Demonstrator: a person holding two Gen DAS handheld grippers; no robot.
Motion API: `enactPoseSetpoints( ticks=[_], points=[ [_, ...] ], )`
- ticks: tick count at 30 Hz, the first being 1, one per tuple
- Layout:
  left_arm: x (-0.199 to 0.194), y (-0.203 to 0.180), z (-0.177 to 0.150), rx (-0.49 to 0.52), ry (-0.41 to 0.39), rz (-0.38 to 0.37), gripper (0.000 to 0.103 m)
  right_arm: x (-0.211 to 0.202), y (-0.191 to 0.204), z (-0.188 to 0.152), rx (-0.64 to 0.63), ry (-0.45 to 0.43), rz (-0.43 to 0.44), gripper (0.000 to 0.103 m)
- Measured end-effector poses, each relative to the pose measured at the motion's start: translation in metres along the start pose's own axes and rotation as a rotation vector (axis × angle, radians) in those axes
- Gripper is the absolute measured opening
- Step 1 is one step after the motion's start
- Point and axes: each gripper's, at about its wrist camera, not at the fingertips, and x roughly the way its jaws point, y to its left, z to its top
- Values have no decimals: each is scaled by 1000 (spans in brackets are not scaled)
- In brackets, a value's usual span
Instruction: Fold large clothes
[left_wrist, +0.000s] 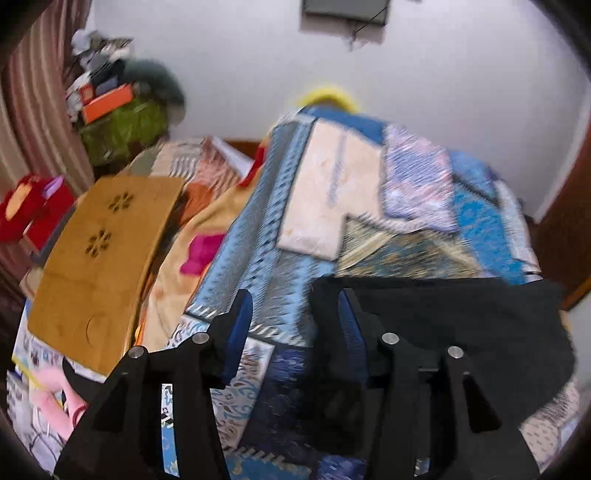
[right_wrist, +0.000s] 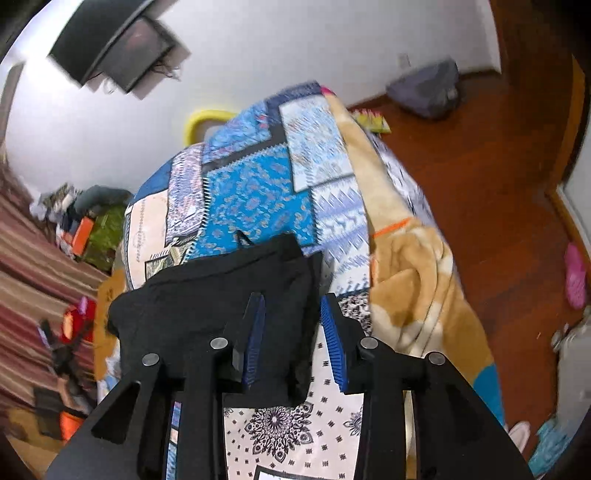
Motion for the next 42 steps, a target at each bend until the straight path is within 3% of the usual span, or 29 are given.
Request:
enactPoseSetpoints(
  ticks=[9, 14, 18, 23, 25, 28, 31, 37, 38, 40, 42],
  points=[
    [-54, -71, -9, 138, -31, -179, 55, 1, 114, -37, -299, -99, -4, 30],
    [-46, -122, -32, 246, 1, -219, 55, 27, 168, -60, -430, -113, 44, 30],
    [-21, -150, -56, 308, 63, -252, 55, 70, 194, -83, -503, -53, 46, 33],
    [44, -160, -84, 302, 192, -234, 56, 142, 184, -98, -517, 103, -80, 39],
    [55, -154, -87, 285, 185, -247, 61, 162, 168, -101, -499, 142, -98, 39],
    [54, -147, -88, 286, 152, -233, 68, 159, 158, -104, -519, 112, -90, 40],
    [47, -137, -92, 284, 129, -221, 68, 152, 159, -107, -541, 113, -126, 57],
    [25, -114, -107, 276, 75, -128, 69, 132, 145, -116, -536, 90, -169, 64],
    [23, -111, -108, 276, 70, -109, 72, 129, 143, -117, -531, 86, -186, 70],
    [17, -99, -111, 241, 67, -93, 76, 124, 135, -118, -503, 91, -231, 75],
    [13, -84, -114, 176, 92, -110, 76, 116, 128, -121, -478, 85, -218, 75]
  ],
)
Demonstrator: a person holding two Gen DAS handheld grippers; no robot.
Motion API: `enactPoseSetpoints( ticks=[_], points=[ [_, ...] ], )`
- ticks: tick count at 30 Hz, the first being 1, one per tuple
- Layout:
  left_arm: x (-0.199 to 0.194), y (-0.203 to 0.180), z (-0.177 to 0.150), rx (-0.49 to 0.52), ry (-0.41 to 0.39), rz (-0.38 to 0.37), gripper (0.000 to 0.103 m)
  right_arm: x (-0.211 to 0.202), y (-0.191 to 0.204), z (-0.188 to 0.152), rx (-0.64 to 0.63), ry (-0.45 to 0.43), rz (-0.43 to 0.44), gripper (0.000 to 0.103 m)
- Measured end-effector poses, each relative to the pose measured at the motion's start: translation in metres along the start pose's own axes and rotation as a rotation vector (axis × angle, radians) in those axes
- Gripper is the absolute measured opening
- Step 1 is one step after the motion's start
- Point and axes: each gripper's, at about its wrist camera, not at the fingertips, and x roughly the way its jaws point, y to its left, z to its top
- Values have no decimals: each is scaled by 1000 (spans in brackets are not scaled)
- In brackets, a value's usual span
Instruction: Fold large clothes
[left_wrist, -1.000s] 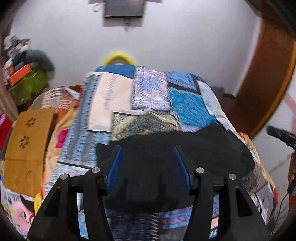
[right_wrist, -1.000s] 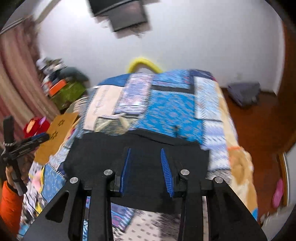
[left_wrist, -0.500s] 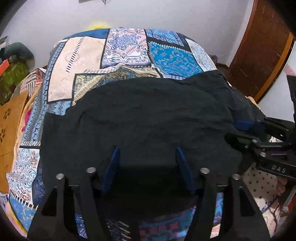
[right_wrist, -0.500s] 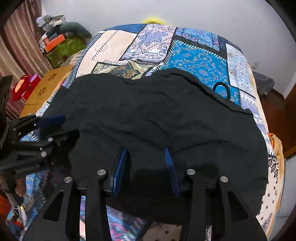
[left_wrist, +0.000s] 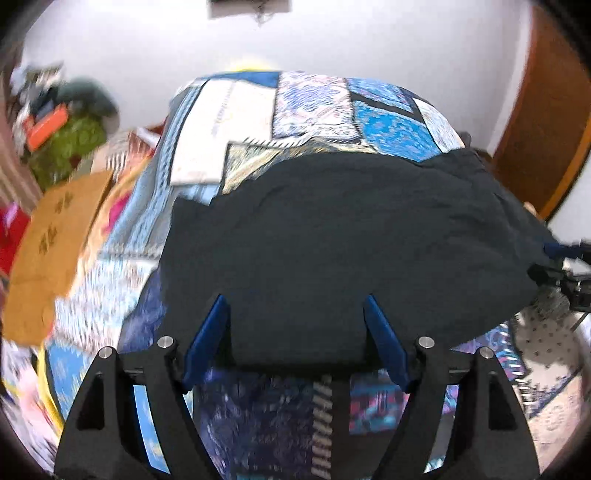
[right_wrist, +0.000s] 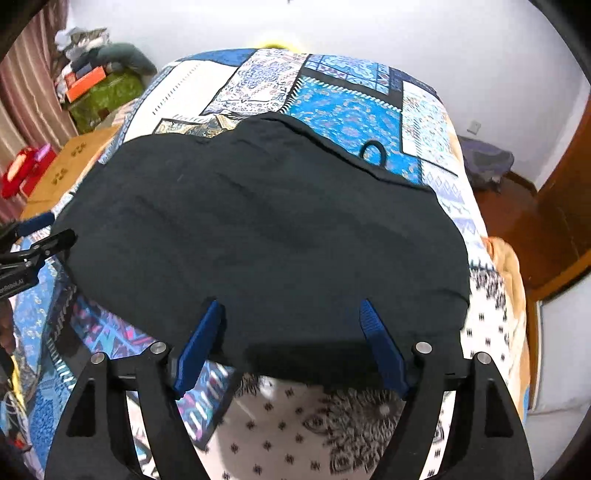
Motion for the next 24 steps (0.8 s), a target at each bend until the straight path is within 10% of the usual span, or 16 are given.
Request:
enactPoseSetpoints(
  ticks=[9, 19, 24],
  points=[
    [-33, 47, -30, -280, -14, -62, 78, -34, -3, -8, 36, -49, 10, 75],
    [13, 79, -51, -655, 103, -391, 78, -41, 12, 1, 62, -114, 72, 75],
    [38, 90, -47, -761, 82, -412, 79, -24, 18, 3, 71, -82, 95, 75]
  ],
)
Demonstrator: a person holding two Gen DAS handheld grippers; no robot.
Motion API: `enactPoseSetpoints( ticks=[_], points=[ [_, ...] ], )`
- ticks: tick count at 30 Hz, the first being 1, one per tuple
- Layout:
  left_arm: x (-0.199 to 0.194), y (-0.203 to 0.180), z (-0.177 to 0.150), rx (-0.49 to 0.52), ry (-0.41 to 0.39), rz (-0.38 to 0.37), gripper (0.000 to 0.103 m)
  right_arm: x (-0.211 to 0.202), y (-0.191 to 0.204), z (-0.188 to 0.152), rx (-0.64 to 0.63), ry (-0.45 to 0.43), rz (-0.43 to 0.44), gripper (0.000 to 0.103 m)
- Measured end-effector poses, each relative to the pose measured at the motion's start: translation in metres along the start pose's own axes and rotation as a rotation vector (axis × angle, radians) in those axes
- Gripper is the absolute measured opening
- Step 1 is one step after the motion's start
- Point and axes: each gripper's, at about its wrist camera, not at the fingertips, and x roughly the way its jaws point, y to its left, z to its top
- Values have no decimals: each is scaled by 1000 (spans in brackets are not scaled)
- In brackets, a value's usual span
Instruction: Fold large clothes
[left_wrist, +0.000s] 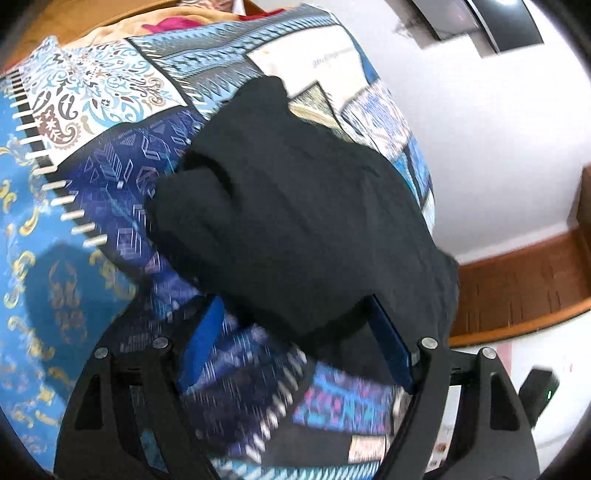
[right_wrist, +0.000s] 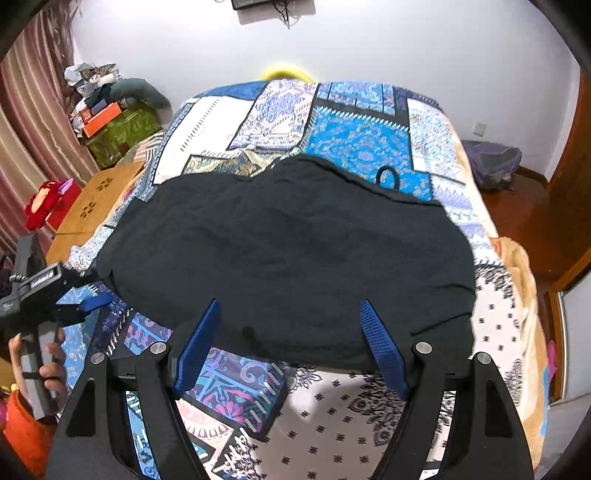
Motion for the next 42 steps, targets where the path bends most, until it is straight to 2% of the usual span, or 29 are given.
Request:
enactPoseSetpoints(
  ticks=[2, 5, 11, 14, 16, 18, 21, 23, 29, 34, 39, 42],
  points=[
    [9, 3, 7, -35, -10, -28, 84, 5, 0, -1, 5, 12, 5, 75],
    [21, 3, 17, -61, -23, -20, 90, 13, 0, -2, 13, 32, 7, 75],
    [43, -15, 27, 11, -109, 84, 94, 21, 0, -8, 24, 55, 7, 75],
    [47, -26, 30, 34, -156, 161, 79, 17, 3, -8, 14, 63, -4, 75],
    [40, -39, 28, 88, -193, 211, 60, 14, 5, -8, 13, 68, -2, 75],
    [34, -49, 27, 145, -203, 243, 54, 8, 7, -6, 18, 65, 1, 75],
    [17, -66, 23, 246, -195, 277, 48, -2, 9, -4, 21, 45, 0, 75],
    [-5, -77, 17, 317, -225, 284, 46, -4, 12, -1, 17, 44, -6, 75],
    [-85, -109, 0, 495, -427, 323, 44, -11, 36, 10, 1, 24, 18, 75],
    [-142, -129, -16, 613, -586, 362, 43, -14, 76, 18, -12, -10, 130, 75],
    [-159, -145, -39, 733, -655, 397, 43, 25, 125, 12, -82, 72, 214, 78],
    [-144, -151, -52, 798, -614, 412, 42, 58, 133, 2, -47, 171, 269, 84]
  ],
)
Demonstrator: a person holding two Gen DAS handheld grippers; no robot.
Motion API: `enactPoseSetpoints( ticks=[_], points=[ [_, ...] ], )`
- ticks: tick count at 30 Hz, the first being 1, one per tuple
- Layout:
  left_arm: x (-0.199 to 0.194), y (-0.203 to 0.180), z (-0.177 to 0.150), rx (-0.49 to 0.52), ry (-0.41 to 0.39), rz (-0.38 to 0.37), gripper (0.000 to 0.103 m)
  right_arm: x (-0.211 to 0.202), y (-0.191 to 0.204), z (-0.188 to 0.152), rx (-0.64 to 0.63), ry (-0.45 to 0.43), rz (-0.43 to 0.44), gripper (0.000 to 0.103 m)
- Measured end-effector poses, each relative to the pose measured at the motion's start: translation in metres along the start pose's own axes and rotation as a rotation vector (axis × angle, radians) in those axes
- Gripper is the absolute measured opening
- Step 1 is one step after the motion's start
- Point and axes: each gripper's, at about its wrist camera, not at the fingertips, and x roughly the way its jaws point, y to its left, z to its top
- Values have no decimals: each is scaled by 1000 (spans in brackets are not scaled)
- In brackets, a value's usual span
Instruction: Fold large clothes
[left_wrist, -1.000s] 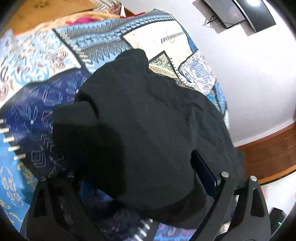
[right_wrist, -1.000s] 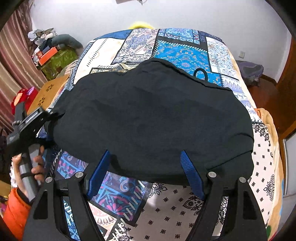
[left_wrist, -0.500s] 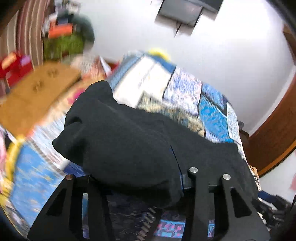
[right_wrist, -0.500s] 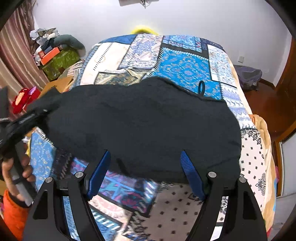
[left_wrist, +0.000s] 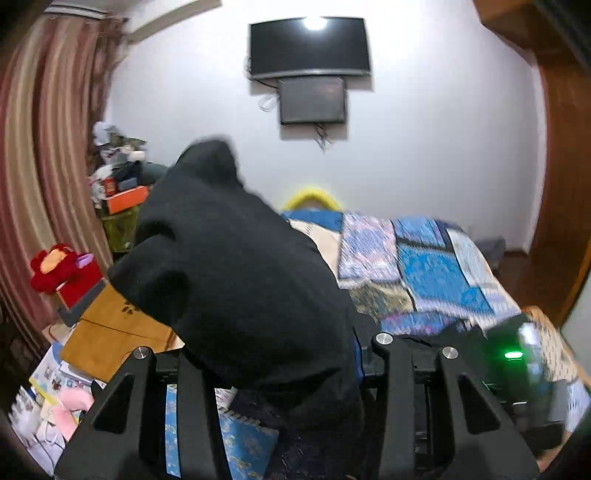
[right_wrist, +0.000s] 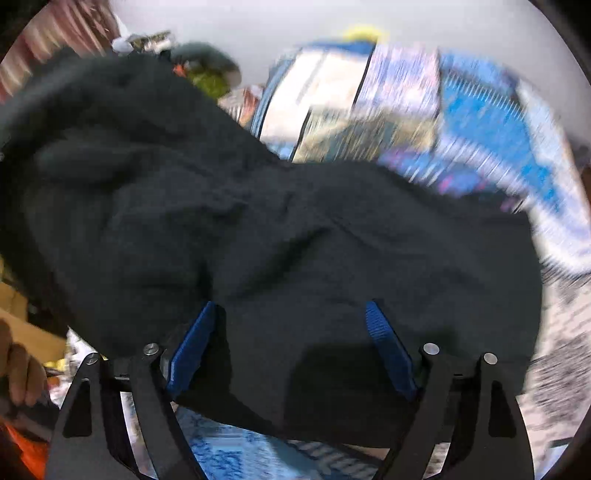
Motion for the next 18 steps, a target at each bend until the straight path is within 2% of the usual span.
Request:
enactPoseSetpoints(
  ticks=[4, 6, 8, 11, 13, 15, 18],
  points=[
    [10, -22, -6, 22, 50, -52, 41, 16, 4, -5, -67, 52, -4, 84],
    [9, -34, -3, 21, 55, -93, 40, 5, -3, -7, -70, 57, 29, 81],
    [7, -48, 0, 32, 58, -124, 40, -16, -19, -13, -32, 13, 42, 81],
    [7, -73, -2, 54, 83, -189, 40, -56, -53, -29, 28, -98, -123, 81],
    [11, -97, -9, 84, 115, -232, 40, -76, -75, -39, 45, -119, -195, 81],
    [14, -122, -19, 132, 152, -268, 40, -97, -98, -50, 83, -131, -234, 81],
    [24, -159, -44, 220, 251, -330, 42, -121, -126, -65, 148, -155, -277, 81]
  ],
)
